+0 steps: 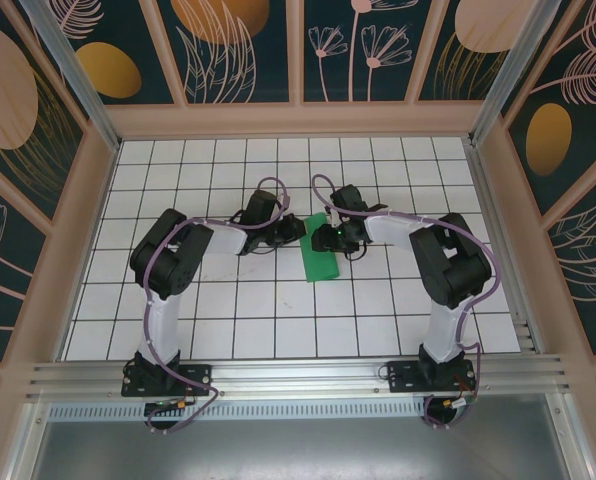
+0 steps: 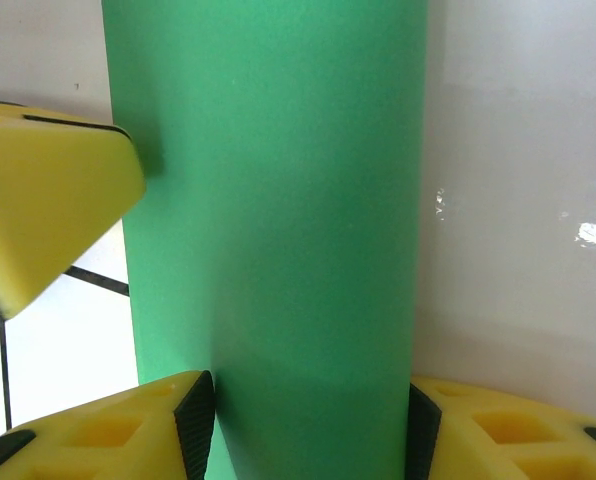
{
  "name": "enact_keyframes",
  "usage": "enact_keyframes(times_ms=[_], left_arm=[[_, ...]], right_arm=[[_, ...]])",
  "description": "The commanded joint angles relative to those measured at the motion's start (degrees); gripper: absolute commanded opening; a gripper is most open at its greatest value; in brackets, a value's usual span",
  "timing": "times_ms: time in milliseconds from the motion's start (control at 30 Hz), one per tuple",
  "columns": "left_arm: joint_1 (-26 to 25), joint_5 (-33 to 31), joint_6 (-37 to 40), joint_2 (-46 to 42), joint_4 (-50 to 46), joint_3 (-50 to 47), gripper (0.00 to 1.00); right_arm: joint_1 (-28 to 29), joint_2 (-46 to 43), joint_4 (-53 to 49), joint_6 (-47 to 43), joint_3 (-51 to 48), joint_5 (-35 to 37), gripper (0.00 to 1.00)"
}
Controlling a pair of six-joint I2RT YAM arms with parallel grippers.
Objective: Fold a paper plane with a square sheet of paper (pick it up from the middle)
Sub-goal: Hold the square sheet of paper at the center of the table.
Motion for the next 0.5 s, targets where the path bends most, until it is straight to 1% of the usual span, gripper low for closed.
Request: enact_keyframes(times_ms=[0, 233, 367, 467], left_arm=[[-0.3, -0.5, 1.4, 1.1, -2.3, 1.4, 0.12], [-0.3, -1.7, 2.1, 1.9, -5.6, 2.5, 0.11], [-0.3, -2.3, 2.4, 2.7, -8.6, 3.4, 0.10], [-0.4, -4.0, 3.4, 3.1, -11.9, 4.4, 0.09]], right_arm=[[0.9, 7.9, 0.2, -0.4, -2.8, 3.9, 0.55], [0.9, 8.1, 0.0, -0.4, -2.4, 3.7, 0.55], [0.9, 7.2, -0.9, -0.9, -1.1, 3.3, 0.55], [0.9, 6.5, -1.5, -1.1, 0.2, 2.8, 0.54]])
